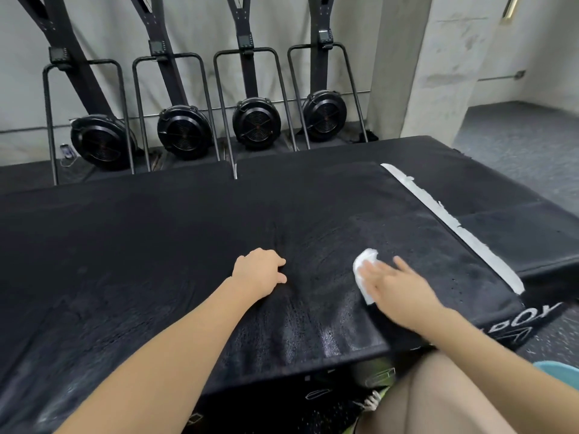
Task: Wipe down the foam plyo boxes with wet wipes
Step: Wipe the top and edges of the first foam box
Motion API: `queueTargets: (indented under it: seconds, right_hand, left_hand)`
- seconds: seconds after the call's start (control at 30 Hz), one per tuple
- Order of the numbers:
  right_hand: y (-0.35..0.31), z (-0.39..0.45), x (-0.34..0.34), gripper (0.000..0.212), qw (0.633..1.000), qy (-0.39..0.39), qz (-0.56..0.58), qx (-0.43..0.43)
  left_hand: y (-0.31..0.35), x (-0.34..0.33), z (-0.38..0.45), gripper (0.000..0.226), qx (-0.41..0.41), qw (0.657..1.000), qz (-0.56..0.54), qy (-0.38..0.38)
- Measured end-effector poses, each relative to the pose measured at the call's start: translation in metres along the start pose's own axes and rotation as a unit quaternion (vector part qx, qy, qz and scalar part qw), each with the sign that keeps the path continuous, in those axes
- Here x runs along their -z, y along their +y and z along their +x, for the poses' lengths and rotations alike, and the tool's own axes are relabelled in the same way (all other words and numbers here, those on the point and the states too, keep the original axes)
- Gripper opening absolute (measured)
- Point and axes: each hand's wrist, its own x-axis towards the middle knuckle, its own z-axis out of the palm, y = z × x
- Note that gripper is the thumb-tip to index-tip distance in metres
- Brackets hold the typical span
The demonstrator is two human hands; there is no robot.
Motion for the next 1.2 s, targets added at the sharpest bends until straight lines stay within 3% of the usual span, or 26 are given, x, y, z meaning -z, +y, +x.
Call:
queueTargets:
  seconds: [0.03,0.1,0.17,0.23,0.37,0.43,0.53,0.67,0.8,0.93,1.13,1.2]
  right_hand:
    - [0.009,-0.002,-0.002,0.042,0.999,-0.008,0.007,-0.032]
    - [0.007,-0.005,0.000,0.043,0.998,-0.001,0.011,-0.055]
    - [-0.024,-0.012,0.008,0.047,0.999,0.032,-0.035,-0.015]
    - [-0.071,-0.028,0.022,0.050,0.995,0.044,-0.022,0.082]
    - [-0.108,-0.064,0.036,0.036,0.984,0.055,0.109,0.130]
    - [-0.092,-0.069,0.039,0.038,0.986,0.061,0.105,0.118]
    - [-0.042,-0.061,0.027,0.055,0.998,0.024,0.005,0.052]
    - [-0.006,-0.052,0.012,0.039,0.998,-0.004,0.011,-0.059]
    - [-0.046,-0.068,0.022,0.035,0.995,0.076,0.046,0.033]
    - [-0.049,-0.096,0.023,0.042,0.983,0.086,0.095,0.128]
    - [0.024,-0.090,0.018,0.044,0.994,0.069,0.084,0.031]
    - [0.025,-0.095,0.016,0.046,0.992,0.055,0.101,0.046]
  left_hand:
    - [0.001,0.000,-0.006,0.030,-0.005,1.000,-0.016,-0.004]
    - [0.004,-0.002,-0.016,0.063,-0.021,0.997,-0.054,-0.044]
    - [0.008,-0.004,-0.022,0.102,-0.039,0.994,-0.028,-0.102]
    - [0.012,-0.008,-0.024,0.118,-0.040,0.991,0.026,-0.128]
    - [0.015,-0.013,-0.025,0.120,-0.039,0.991,0.032,-0.122]
    - [0.014,-0.015,-0.027,0.119,-0.038,0.992,0.036,-0.116]
    - [0.013,-0.016,-0.028,0.118,-0.039,0.992,0.038,-0.112]
    - [0.013,-0.015,-0.027,0.118,-0.038,0.992,0.031,-0.118]
    - [0.013,-0.015,-0.027,0.118,-0.037,0.992,0.039,-0.118]
    - [0.013,-0.016,-0.029,0.116,-0.039,0.992,0.036,-0.112]
    - [0.009,-0.020,-0.029,0.115,-0.043,0.994,0.022,-0.103]
    - [0.008,-0.022,-0.029,0.116,-0.043,0.994,0.017,-0.100]
